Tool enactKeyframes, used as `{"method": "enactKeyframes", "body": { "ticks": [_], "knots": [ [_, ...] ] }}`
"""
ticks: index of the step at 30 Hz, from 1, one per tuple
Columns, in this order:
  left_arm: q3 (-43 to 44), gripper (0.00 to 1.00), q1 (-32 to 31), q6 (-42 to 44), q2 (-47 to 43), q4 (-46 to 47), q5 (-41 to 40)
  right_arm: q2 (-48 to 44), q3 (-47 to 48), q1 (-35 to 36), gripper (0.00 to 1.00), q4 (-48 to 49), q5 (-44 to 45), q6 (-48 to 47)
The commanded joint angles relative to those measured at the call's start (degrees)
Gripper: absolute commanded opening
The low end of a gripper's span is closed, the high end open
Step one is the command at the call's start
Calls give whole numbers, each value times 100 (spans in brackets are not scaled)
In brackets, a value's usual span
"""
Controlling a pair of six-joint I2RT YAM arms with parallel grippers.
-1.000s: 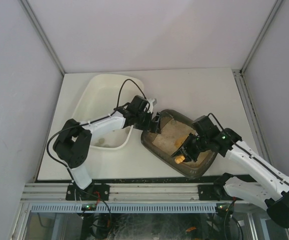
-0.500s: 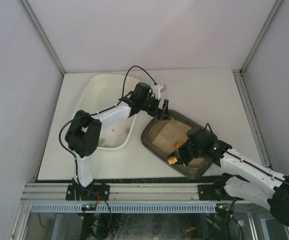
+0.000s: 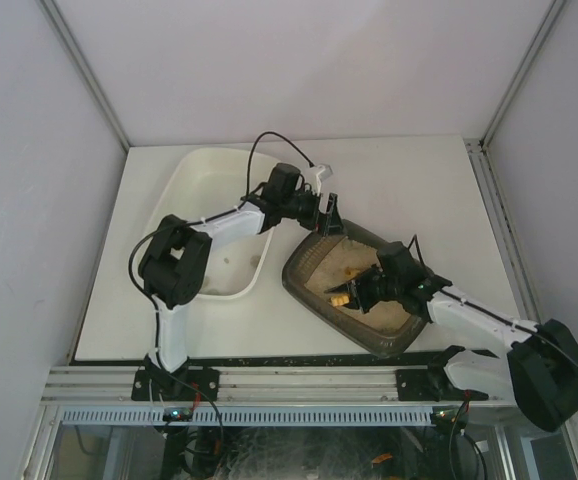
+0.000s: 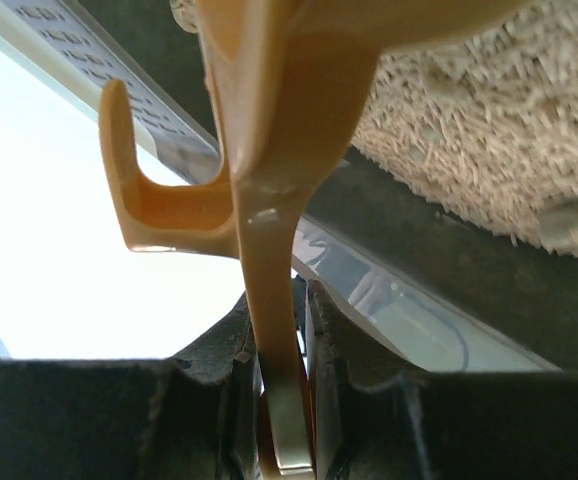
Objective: Clean the litter box
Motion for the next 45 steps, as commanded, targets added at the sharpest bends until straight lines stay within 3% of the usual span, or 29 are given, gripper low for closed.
{"method": "enactKeyframes", "body": {
  "ticks": [1,14,23,36,41,45],
  "knots": [
    [-456,100,-103,-768,-303,546,369,573,72,-247,0,762,-667,-379],
    [-2150,100,-114,-1520,-1112,1180,506,860,879,-1638,0,-1464,-1352,-3285],
    [-2316,100,-127,-1654,-1005,1235,739,1914,2337,-2102,0,-3025,-1321,-5162],
    [-2428,100,-511,-1900,-786,1431,937,3012,3223,-2125,0,-3398,-1629,-5972],
    [-2364,100,-523,-1792,-878,1403,861,2691,3209,-1914,0,-4052,-1649,-6164],
    [-1903,100,-465,-1083,-1046,759,644,2136,3093,-1806,0,-4575,-1632,-6123]
  ]
}}
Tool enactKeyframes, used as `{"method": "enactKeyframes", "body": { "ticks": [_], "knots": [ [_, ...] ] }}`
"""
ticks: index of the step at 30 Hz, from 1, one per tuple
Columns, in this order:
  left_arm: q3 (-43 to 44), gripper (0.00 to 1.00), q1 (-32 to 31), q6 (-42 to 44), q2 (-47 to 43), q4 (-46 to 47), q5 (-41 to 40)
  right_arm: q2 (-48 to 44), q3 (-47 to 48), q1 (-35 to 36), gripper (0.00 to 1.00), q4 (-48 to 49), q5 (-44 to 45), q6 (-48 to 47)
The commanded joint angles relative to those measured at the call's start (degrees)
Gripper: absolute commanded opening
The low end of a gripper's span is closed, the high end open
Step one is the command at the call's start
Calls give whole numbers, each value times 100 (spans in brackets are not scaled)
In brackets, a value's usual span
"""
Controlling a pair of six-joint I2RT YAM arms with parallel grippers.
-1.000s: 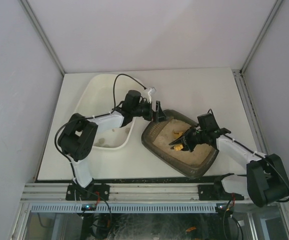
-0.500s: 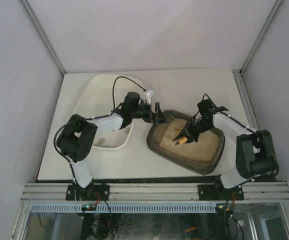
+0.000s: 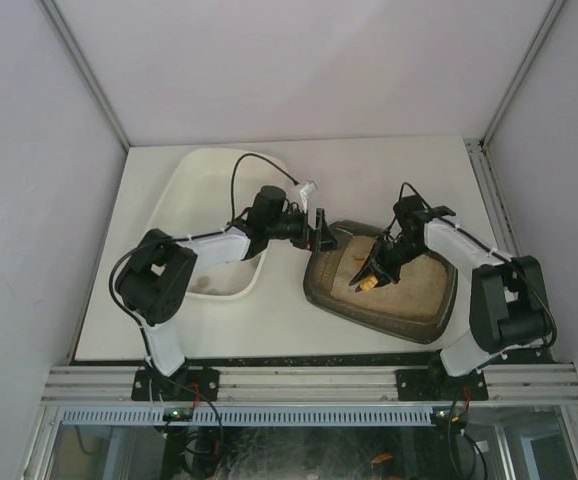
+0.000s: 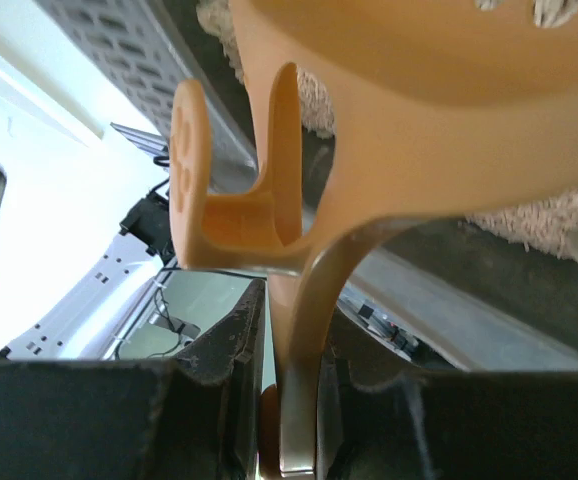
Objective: Clean the litter box
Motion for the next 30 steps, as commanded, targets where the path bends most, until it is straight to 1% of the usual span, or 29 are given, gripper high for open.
{"method": "enactKeyframes", "body": {
  "ticks": [1,5,8,12,16,22,26,30],
  "knots": [
    [333,100,-352,406,-49,-1209,568,-740,74,129,0,-552,124,-214],
    [1001,100,-264,735,-1,-1765,573,-1105,73,142,0,-967,183,-134],
    [1628,100,-132,731,256,-2037,631,-1342,73,250,0,-1205,233,-18],
    [2129,100,22,608,542,-2030,553,-1552,73,451,0,-972,206,372],
    [2500,100,77,589,818,-2103,465,-1370,-19,587,0,-390,103,695],
    [2736,100,104,497,1173,-1966,388,-779,-32,778,0,247,80,827],
    [3049,100,114,309,1533,-1852,571,-483,-68,794,0,435,151,787],
    [3366,100,114,140,1751,-1789,629,-460,-271,772,0,440,275,782]
  ]
}}
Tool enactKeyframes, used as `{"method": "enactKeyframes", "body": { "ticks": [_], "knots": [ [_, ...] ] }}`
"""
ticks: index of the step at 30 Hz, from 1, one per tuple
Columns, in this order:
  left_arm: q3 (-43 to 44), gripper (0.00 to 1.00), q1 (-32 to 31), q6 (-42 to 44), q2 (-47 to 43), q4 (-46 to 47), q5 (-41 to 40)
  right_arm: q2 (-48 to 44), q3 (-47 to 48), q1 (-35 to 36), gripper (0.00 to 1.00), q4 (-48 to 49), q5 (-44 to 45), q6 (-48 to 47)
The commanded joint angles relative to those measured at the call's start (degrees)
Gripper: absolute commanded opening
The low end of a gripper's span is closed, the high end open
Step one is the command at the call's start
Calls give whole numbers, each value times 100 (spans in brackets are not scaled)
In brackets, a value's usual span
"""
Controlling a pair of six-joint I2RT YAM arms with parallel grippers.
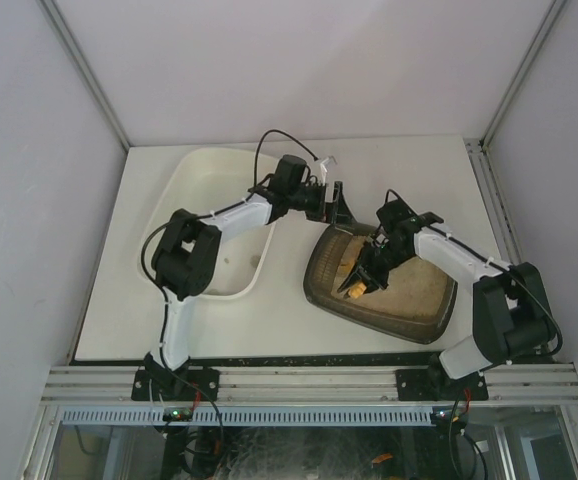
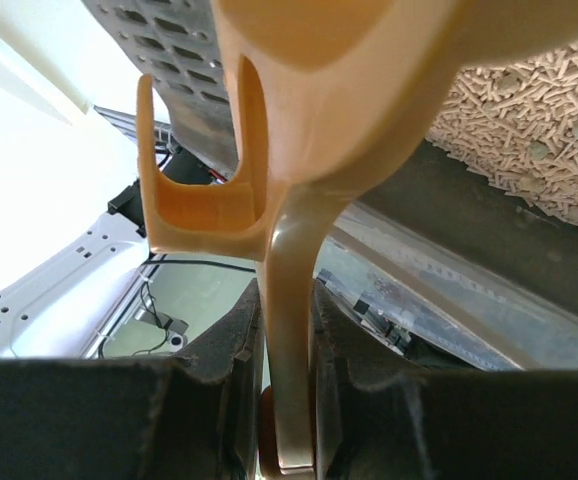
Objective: Clean the litter box
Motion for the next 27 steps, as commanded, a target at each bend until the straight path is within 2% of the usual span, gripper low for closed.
{"method": "enactKeyframes", "body": {
  "ticks": [1,8,15,22,27],
  "knots": [
    [541,100,-35,-254,227,175,218,-79,-258,-15,0,191,133,75],
    [736,100,-32,-475,363,350,286,-675,-983,-317,0,18,207,34],
    [651,100,-58,-588,406,506,356,-1087,-1284,-571,0,72,247,163],
    [614,100,-92,-675,502,571,424,-556,-1209,-507,0,1323,-140,812],
    [476,100,-94,-737,504,699,417,68,-917,-275,0,1874,-246,1092]
  ]
}}
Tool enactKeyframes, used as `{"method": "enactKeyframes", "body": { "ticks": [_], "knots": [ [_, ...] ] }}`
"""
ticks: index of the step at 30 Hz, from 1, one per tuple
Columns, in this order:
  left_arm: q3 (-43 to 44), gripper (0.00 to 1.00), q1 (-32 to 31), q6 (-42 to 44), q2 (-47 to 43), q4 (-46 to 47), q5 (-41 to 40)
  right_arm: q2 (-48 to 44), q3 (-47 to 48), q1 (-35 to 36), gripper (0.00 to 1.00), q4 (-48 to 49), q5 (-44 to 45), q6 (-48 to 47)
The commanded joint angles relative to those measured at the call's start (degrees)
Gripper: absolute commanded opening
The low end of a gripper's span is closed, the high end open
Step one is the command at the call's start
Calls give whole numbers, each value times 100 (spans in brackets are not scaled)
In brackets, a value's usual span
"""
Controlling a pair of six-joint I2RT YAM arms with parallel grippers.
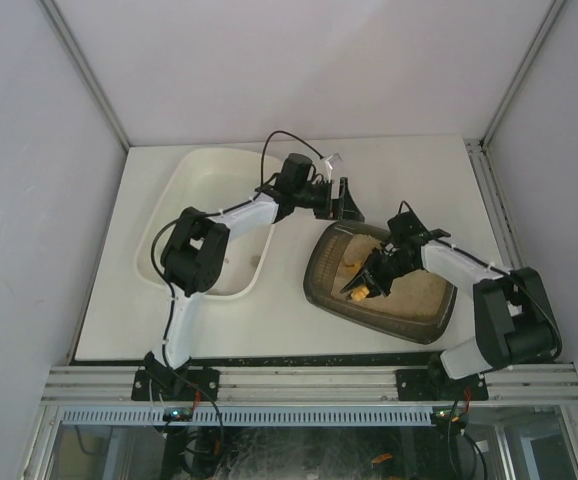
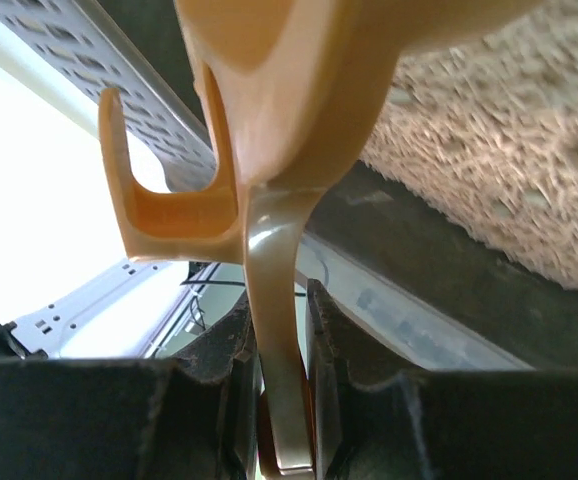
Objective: Clean the litter box
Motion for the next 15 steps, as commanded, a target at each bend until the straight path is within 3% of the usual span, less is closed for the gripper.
{"method": "enactKeyframes", "body": {
  "ticks": [1,9,15],
  "knots": [
    [-15,100,-29,-125,-7,371,135,534,214,202,0,892,45,594],
    [-246,100,-27,-207,-58,526,142,768,-267,403,0,2728,-8,1381],
    [-447,100,-9,-125,-182,584,80,455,-1702,276,0,5499,148,2159]
  ]
}}
